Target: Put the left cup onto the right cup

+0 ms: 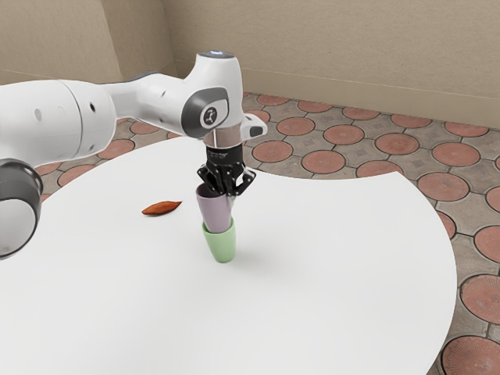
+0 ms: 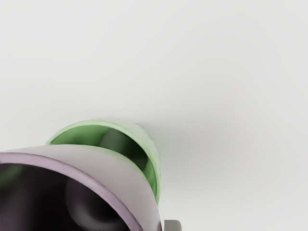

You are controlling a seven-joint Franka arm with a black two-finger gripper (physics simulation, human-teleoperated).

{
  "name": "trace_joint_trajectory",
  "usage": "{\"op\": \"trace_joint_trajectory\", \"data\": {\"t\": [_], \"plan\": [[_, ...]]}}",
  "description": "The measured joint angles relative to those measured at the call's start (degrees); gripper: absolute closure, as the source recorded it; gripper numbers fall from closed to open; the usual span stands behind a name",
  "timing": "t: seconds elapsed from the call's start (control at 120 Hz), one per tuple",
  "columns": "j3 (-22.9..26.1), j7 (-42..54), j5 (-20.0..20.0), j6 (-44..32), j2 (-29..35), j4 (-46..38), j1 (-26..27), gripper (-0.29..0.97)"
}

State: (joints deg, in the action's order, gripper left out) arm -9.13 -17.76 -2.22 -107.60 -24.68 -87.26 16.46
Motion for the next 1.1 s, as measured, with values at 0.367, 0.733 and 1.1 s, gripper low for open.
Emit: {"op": "trace_joint_trajectory", "data": {"t": [0.367, 0.733, 1.1], "plan": [[0.0, -0.09, -0.3, -0.04, -0.82, -0.04, -0.02, 0.63], [-0.16, 0.01, -0.07, 0.66, 1.6, 1.31, -0.02, 0.13], [0.25, 7.46, 2.58, 6.25, 11.65, 1.15, 0.04, 0.03]]}}
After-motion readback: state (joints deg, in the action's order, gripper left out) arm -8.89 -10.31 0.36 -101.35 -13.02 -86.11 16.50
